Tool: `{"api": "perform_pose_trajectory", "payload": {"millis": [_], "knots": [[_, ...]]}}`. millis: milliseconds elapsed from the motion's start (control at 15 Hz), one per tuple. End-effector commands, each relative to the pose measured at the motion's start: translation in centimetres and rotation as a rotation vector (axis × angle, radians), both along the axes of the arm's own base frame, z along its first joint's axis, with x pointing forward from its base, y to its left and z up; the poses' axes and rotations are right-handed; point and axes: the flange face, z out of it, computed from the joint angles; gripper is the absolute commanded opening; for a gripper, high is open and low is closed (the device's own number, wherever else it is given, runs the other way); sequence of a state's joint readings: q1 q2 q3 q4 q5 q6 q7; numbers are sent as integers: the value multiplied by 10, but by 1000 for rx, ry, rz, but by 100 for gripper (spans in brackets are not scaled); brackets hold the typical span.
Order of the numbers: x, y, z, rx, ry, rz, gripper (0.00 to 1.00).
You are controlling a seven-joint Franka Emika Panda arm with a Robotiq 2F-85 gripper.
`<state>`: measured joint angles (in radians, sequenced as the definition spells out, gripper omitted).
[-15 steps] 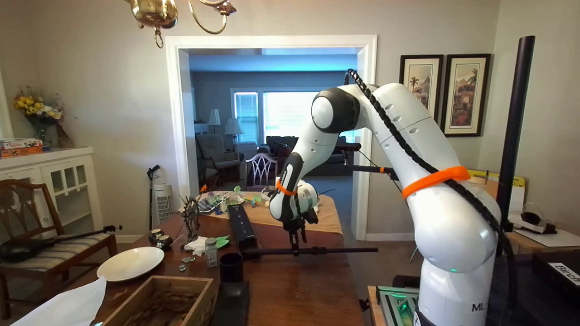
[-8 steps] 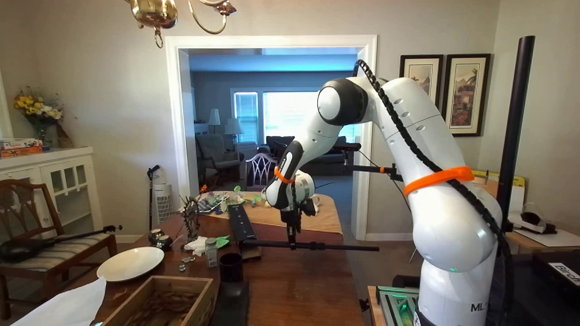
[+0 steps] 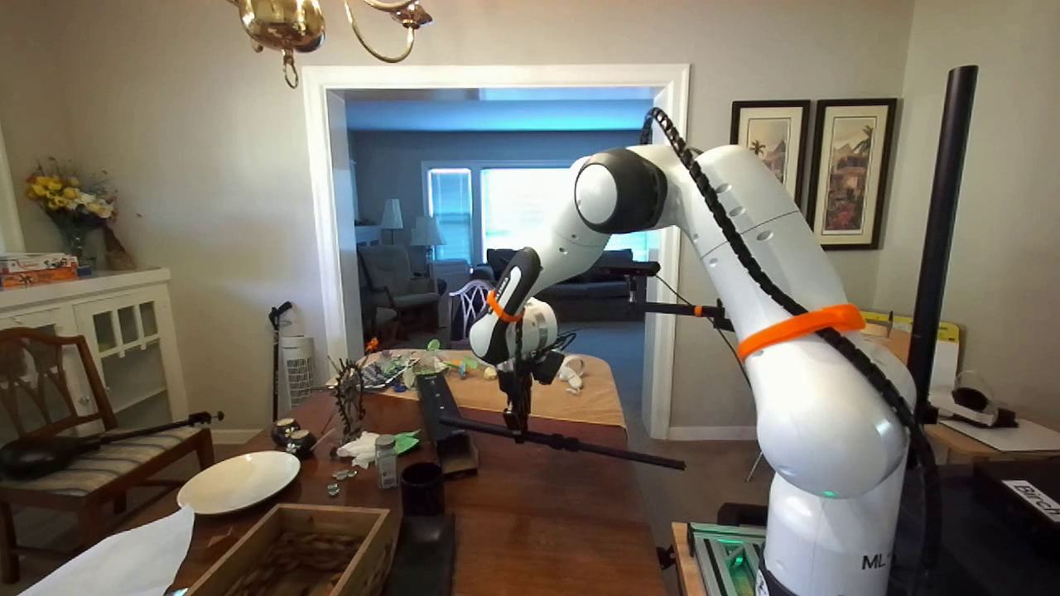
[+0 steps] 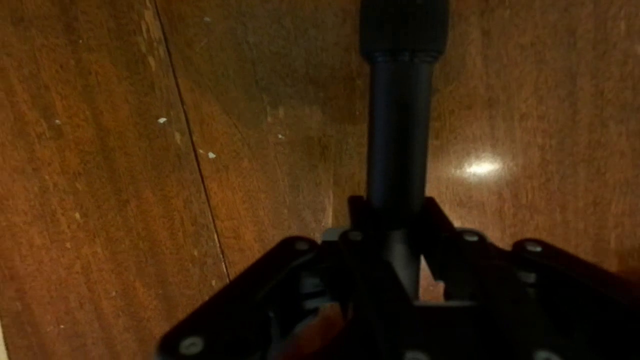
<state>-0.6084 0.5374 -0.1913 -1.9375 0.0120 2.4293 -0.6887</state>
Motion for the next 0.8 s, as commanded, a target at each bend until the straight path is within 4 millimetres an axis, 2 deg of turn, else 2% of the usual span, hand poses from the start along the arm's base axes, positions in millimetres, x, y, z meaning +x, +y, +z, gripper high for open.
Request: {"api": "perform_pose_trajectory", "payload": {"millis": [0,333,400,733], "knots": [[5,-2,1,-7,-4,-27,29],[14,-5,-1,-17,-5,-64,29],[14,-5,-2,-17,-5,-65,7],[32,-3,-1,-15,-35,-274,7]]}}
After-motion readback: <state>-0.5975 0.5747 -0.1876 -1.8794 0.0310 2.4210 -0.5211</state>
